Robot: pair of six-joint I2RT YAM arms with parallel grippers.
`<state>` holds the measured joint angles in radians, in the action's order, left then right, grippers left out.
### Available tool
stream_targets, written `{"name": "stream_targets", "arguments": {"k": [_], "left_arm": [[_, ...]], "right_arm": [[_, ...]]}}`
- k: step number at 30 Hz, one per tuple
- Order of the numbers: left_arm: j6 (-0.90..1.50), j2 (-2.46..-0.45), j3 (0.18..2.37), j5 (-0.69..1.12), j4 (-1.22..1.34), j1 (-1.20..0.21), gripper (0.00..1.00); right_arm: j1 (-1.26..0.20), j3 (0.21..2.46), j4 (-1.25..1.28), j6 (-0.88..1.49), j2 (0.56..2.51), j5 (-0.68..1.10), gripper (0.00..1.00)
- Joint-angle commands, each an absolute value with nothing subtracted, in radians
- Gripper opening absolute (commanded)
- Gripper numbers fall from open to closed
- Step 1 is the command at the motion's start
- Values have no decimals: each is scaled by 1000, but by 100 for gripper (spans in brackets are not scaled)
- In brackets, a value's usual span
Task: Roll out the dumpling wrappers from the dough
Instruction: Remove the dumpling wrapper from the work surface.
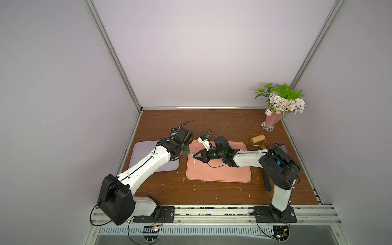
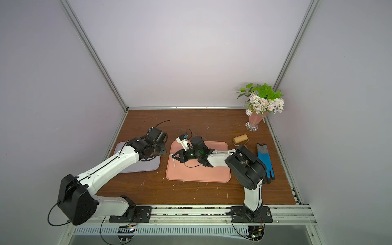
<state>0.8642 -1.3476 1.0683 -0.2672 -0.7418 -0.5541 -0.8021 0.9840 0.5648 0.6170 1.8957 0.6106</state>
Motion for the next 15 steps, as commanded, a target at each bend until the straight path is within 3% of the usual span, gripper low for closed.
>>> {"name": "stream_targets", "arguments": {"k": [1,6,7,9,10,15], "left_arm": [[874,-1339,1064,-286,-756,-542,46],[876,-1339,1066,-285,-755,-542,47],[877,-1341,1064,-284,-755,-543,46],[876,-1350,1065,-281,-753,-542,47],[875,-1357,1066,-277,-753,-541,47],[884,-1368,1068,-248,-750,-542,44]], "right_arm": [[-798,1089,402,546,1916,526,19],[-801,1215,95,436,1939,330,50],[-801,1230,56,416,1940,324,66],[-801,1254,1,393,1942,263,83],[-801,1264,-21,383,1942,238,98],[-800,1273,-50,357,1925,196,99]]}}
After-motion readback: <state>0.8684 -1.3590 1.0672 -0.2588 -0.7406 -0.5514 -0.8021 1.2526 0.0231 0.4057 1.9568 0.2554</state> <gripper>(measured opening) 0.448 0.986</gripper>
